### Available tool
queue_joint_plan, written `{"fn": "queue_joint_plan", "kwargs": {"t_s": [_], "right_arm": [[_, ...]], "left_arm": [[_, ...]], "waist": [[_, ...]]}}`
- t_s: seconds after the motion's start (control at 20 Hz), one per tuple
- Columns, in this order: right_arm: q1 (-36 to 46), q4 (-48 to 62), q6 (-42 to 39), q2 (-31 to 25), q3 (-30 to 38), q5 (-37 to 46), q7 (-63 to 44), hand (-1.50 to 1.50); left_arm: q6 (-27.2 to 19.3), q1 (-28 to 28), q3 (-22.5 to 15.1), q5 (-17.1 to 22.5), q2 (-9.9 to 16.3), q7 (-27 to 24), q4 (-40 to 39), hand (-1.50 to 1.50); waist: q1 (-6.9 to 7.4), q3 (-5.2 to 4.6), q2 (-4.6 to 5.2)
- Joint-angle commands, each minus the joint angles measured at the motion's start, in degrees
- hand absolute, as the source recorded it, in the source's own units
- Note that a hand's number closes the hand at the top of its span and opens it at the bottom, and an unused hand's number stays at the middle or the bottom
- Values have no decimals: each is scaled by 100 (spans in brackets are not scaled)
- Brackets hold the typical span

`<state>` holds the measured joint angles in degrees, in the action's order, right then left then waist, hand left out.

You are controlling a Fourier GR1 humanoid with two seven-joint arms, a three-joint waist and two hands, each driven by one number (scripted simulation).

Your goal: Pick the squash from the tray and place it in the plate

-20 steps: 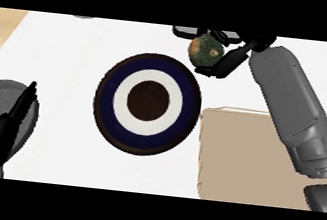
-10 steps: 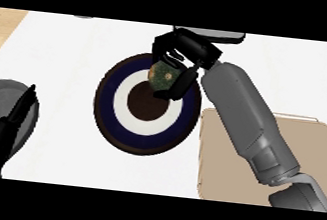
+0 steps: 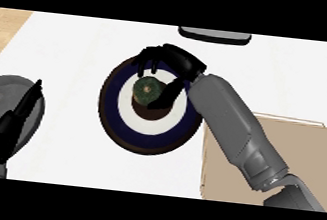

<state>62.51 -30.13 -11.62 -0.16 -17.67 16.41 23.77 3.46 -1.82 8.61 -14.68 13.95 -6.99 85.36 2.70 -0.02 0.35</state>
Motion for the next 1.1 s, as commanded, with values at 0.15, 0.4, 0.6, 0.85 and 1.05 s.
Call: {"fn": "queue_joint_plan", "kwargs": {"t_s": [0.15, 0.4, 0.6, 0.85, 1.05], "right_arm": [[62, 120, 389, 16, -141, -1219, 84, -150], [96, 127, 325, 16, 680, -1978, -173, -150], [177, 822, 384, -283, 1206, -2096, 159, -150], [244, 1224, -713, -983, 2014, -2875, 298, -150], [-16, 1634, -1134, -1275, 2091, -2807, 958, -150]], "left_arm": [[76, 184, 36, -19, 86, 9, -55, 0], [-105, 187, 15, -65, -81, 165, 80, 0], [88, 37, 205, 123, 79, -132, -83, 0], [-24, 33, 178, 29, 44, -165, 10, 0], [218, 69, 193, 171, 126, -244, -116, 0]], "waist": [[46, 3, 36], [-125, 5, -3], [-63, 2, 43], [41, 10, 102], [110, 11, 146]]}}
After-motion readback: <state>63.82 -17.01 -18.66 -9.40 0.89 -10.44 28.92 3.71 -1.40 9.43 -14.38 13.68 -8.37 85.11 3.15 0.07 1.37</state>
